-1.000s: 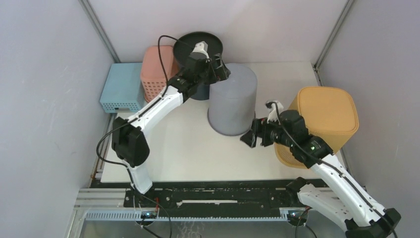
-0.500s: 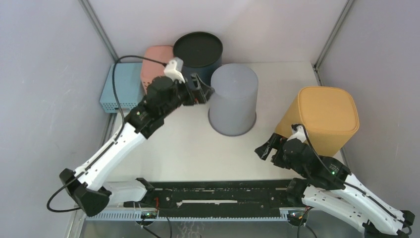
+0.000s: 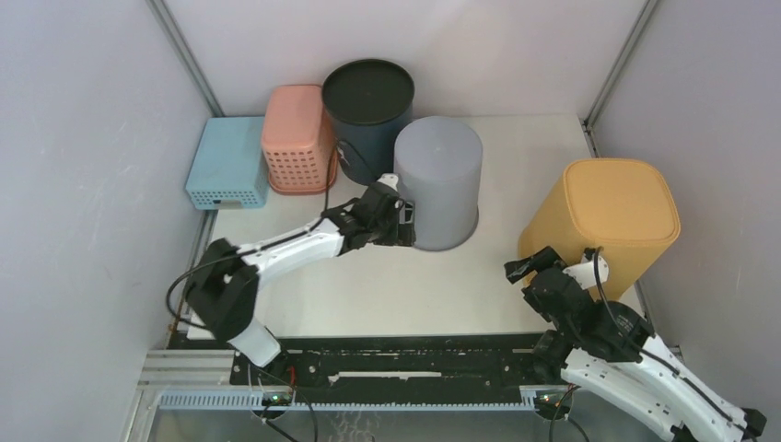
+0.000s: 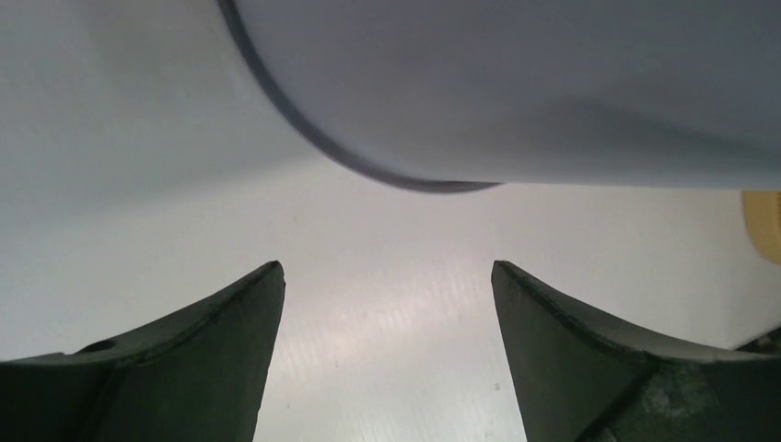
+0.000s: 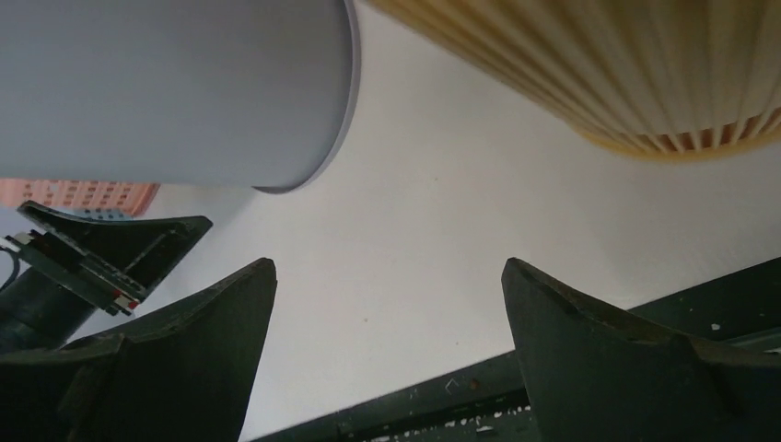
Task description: Turn the large container upside down
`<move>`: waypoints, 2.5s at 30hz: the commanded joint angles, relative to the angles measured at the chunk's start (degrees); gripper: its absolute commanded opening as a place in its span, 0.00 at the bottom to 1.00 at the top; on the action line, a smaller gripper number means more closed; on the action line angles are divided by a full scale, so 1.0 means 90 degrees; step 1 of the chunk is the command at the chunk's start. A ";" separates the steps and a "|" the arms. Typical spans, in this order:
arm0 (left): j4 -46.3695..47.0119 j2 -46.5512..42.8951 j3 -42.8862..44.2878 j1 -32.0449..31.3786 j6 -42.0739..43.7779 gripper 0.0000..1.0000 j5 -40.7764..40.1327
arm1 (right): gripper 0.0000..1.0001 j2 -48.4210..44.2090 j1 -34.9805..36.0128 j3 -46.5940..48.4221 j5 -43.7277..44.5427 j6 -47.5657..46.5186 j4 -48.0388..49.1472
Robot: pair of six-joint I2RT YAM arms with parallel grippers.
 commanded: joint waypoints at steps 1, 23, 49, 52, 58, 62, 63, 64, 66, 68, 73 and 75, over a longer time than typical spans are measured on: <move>0.0459 0.1022 0.1248 0.0017 0.0217 0.87 -0.0231 | 1.00 0.0152 -0.1056 -0.0089 -0.0222 -0.0903 0.0873; -0.0396 0.2433 0.4536 0.0534 0.0273 0.89 0.0174 | 1.00 0.0364 -0.1895 0.0752 -0.0172 0.1522 -0.2404; -0.0192 -0.0854 0.1436 0.0424 0.0393 0.92 -0.0290 | 0.96 0.3085 -0.7418 -0.0561 -0.4877 -0.3227 0.5825; -0.0191 -0.0718 0.1544 0.0421 0.0349 0.92 -0.0225 | 0.95 0.4210 -0.7783 -0.0274 -0.5546 -0.3307 0.6700; -0.0148 -0.0267 0.1753 0.0356 0.0165 0.92 -0.0031 | 0.95 0.6809 -0.7715 0.0770 -0.6302 -0.3206 0.8292; -0.0178 -0.0065 0.1865 0.0299 0.0141 0.92 -0.0022 | 0.95 0.8375 -0.7601 0.1971 -0.6636 -0.3135 0.8544; -0.0165 0.0039 0.1934 0.0265 0.0145 0.92 -0.0025 | 0.96 0.8677 -0.7594 0.2220 -0.6773 -0.3150 0.8599; -0.0159 0.0149 0.2054 0.0227 0.0155 0.92 -0.0035 | 0.95 0.8938 -0.7598 0.2512 -0.6894 -0.3200 0.8494; -0.0138 0.0511 0.2409 0.0118 0.0155 0.92 0.0033 | 0.95 0.9199 -0.7622 0.2792 -0.7090 -0.3316 0.8340; -0.0122 0.1039 0.2960 -0.0024 0.0159 0.92 0.0085 | 0.96 0.9019 -0.7655 0.2716 -0.7062 -0.3548 0.8139; -0.0017 0.2642 0.4711 -0.0295 0.0071 0.91 -0.0126 | 1.00 0.7585 -0.7805 0.1556 -0.7602 -0.3890 0.8093; 0.0397 0.3082 0.5062 -0.0394 0.0063 0.91 -0.0315 | 1.00 0.6740 -0.7684 0.1211 -0.7827 -0.4292 0.7700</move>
